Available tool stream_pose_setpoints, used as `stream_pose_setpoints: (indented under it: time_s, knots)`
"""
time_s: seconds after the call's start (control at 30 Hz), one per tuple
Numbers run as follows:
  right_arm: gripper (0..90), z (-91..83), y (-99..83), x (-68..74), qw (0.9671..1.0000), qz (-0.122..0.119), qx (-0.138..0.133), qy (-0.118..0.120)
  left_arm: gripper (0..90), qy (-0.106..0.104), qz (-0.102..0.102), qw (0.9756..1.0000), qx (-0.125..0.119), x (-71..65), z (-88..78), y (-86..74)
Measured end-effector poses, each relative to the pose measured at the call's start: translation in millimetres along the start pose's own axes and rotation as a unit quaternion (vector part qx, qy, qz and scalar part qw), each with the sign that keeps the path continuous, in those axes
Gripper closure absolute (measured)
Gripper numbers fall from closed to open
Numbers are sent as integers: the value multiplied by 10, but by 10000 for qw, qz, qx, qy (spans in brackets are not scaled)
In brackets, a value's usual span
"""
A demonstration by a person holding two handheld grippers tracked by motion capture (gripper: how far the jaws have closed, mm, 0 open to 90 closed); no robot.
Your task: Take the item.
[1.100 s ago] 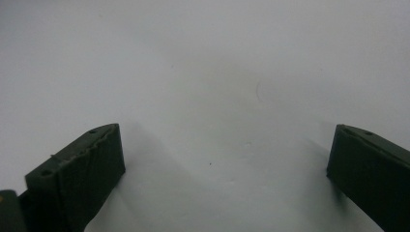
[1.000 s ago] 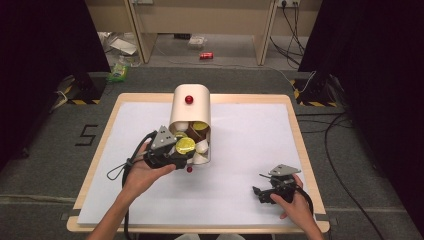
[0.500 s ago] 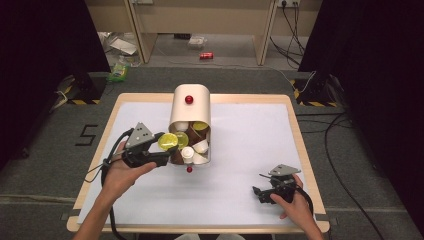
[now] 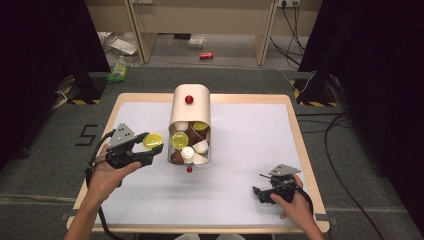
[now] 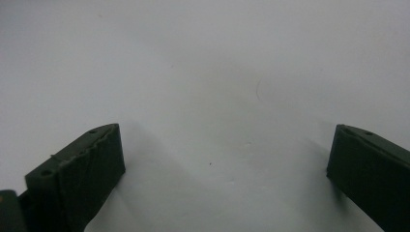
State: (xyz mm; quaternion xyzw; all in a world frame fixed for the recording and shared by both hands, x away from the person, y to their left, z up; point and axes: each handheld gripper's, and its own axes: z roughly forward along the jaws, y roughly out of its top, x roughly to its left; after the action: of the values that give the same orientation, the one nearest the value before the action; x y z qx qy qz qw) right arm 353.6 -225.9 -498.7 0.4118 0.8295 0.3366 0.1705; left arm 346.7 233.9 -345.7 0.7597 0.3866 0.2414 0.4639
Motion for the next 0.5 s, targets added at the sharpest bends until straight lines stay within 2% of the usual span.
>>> stream_pose_setpoints:
  time_s: [0.2,0.47,0.5]
  knots:
    - [3,0,1,1,10000,13,1,2,381,121,-171,9998,67,114,24,-122]
    - [3,0,1,1,10000,13,1,2,381,322,-206,9992,74,212,-8,-213]
    - [3,0,0,0,10000,3,-2,-2,381,370,-260,9989,109,225,-7,-259]
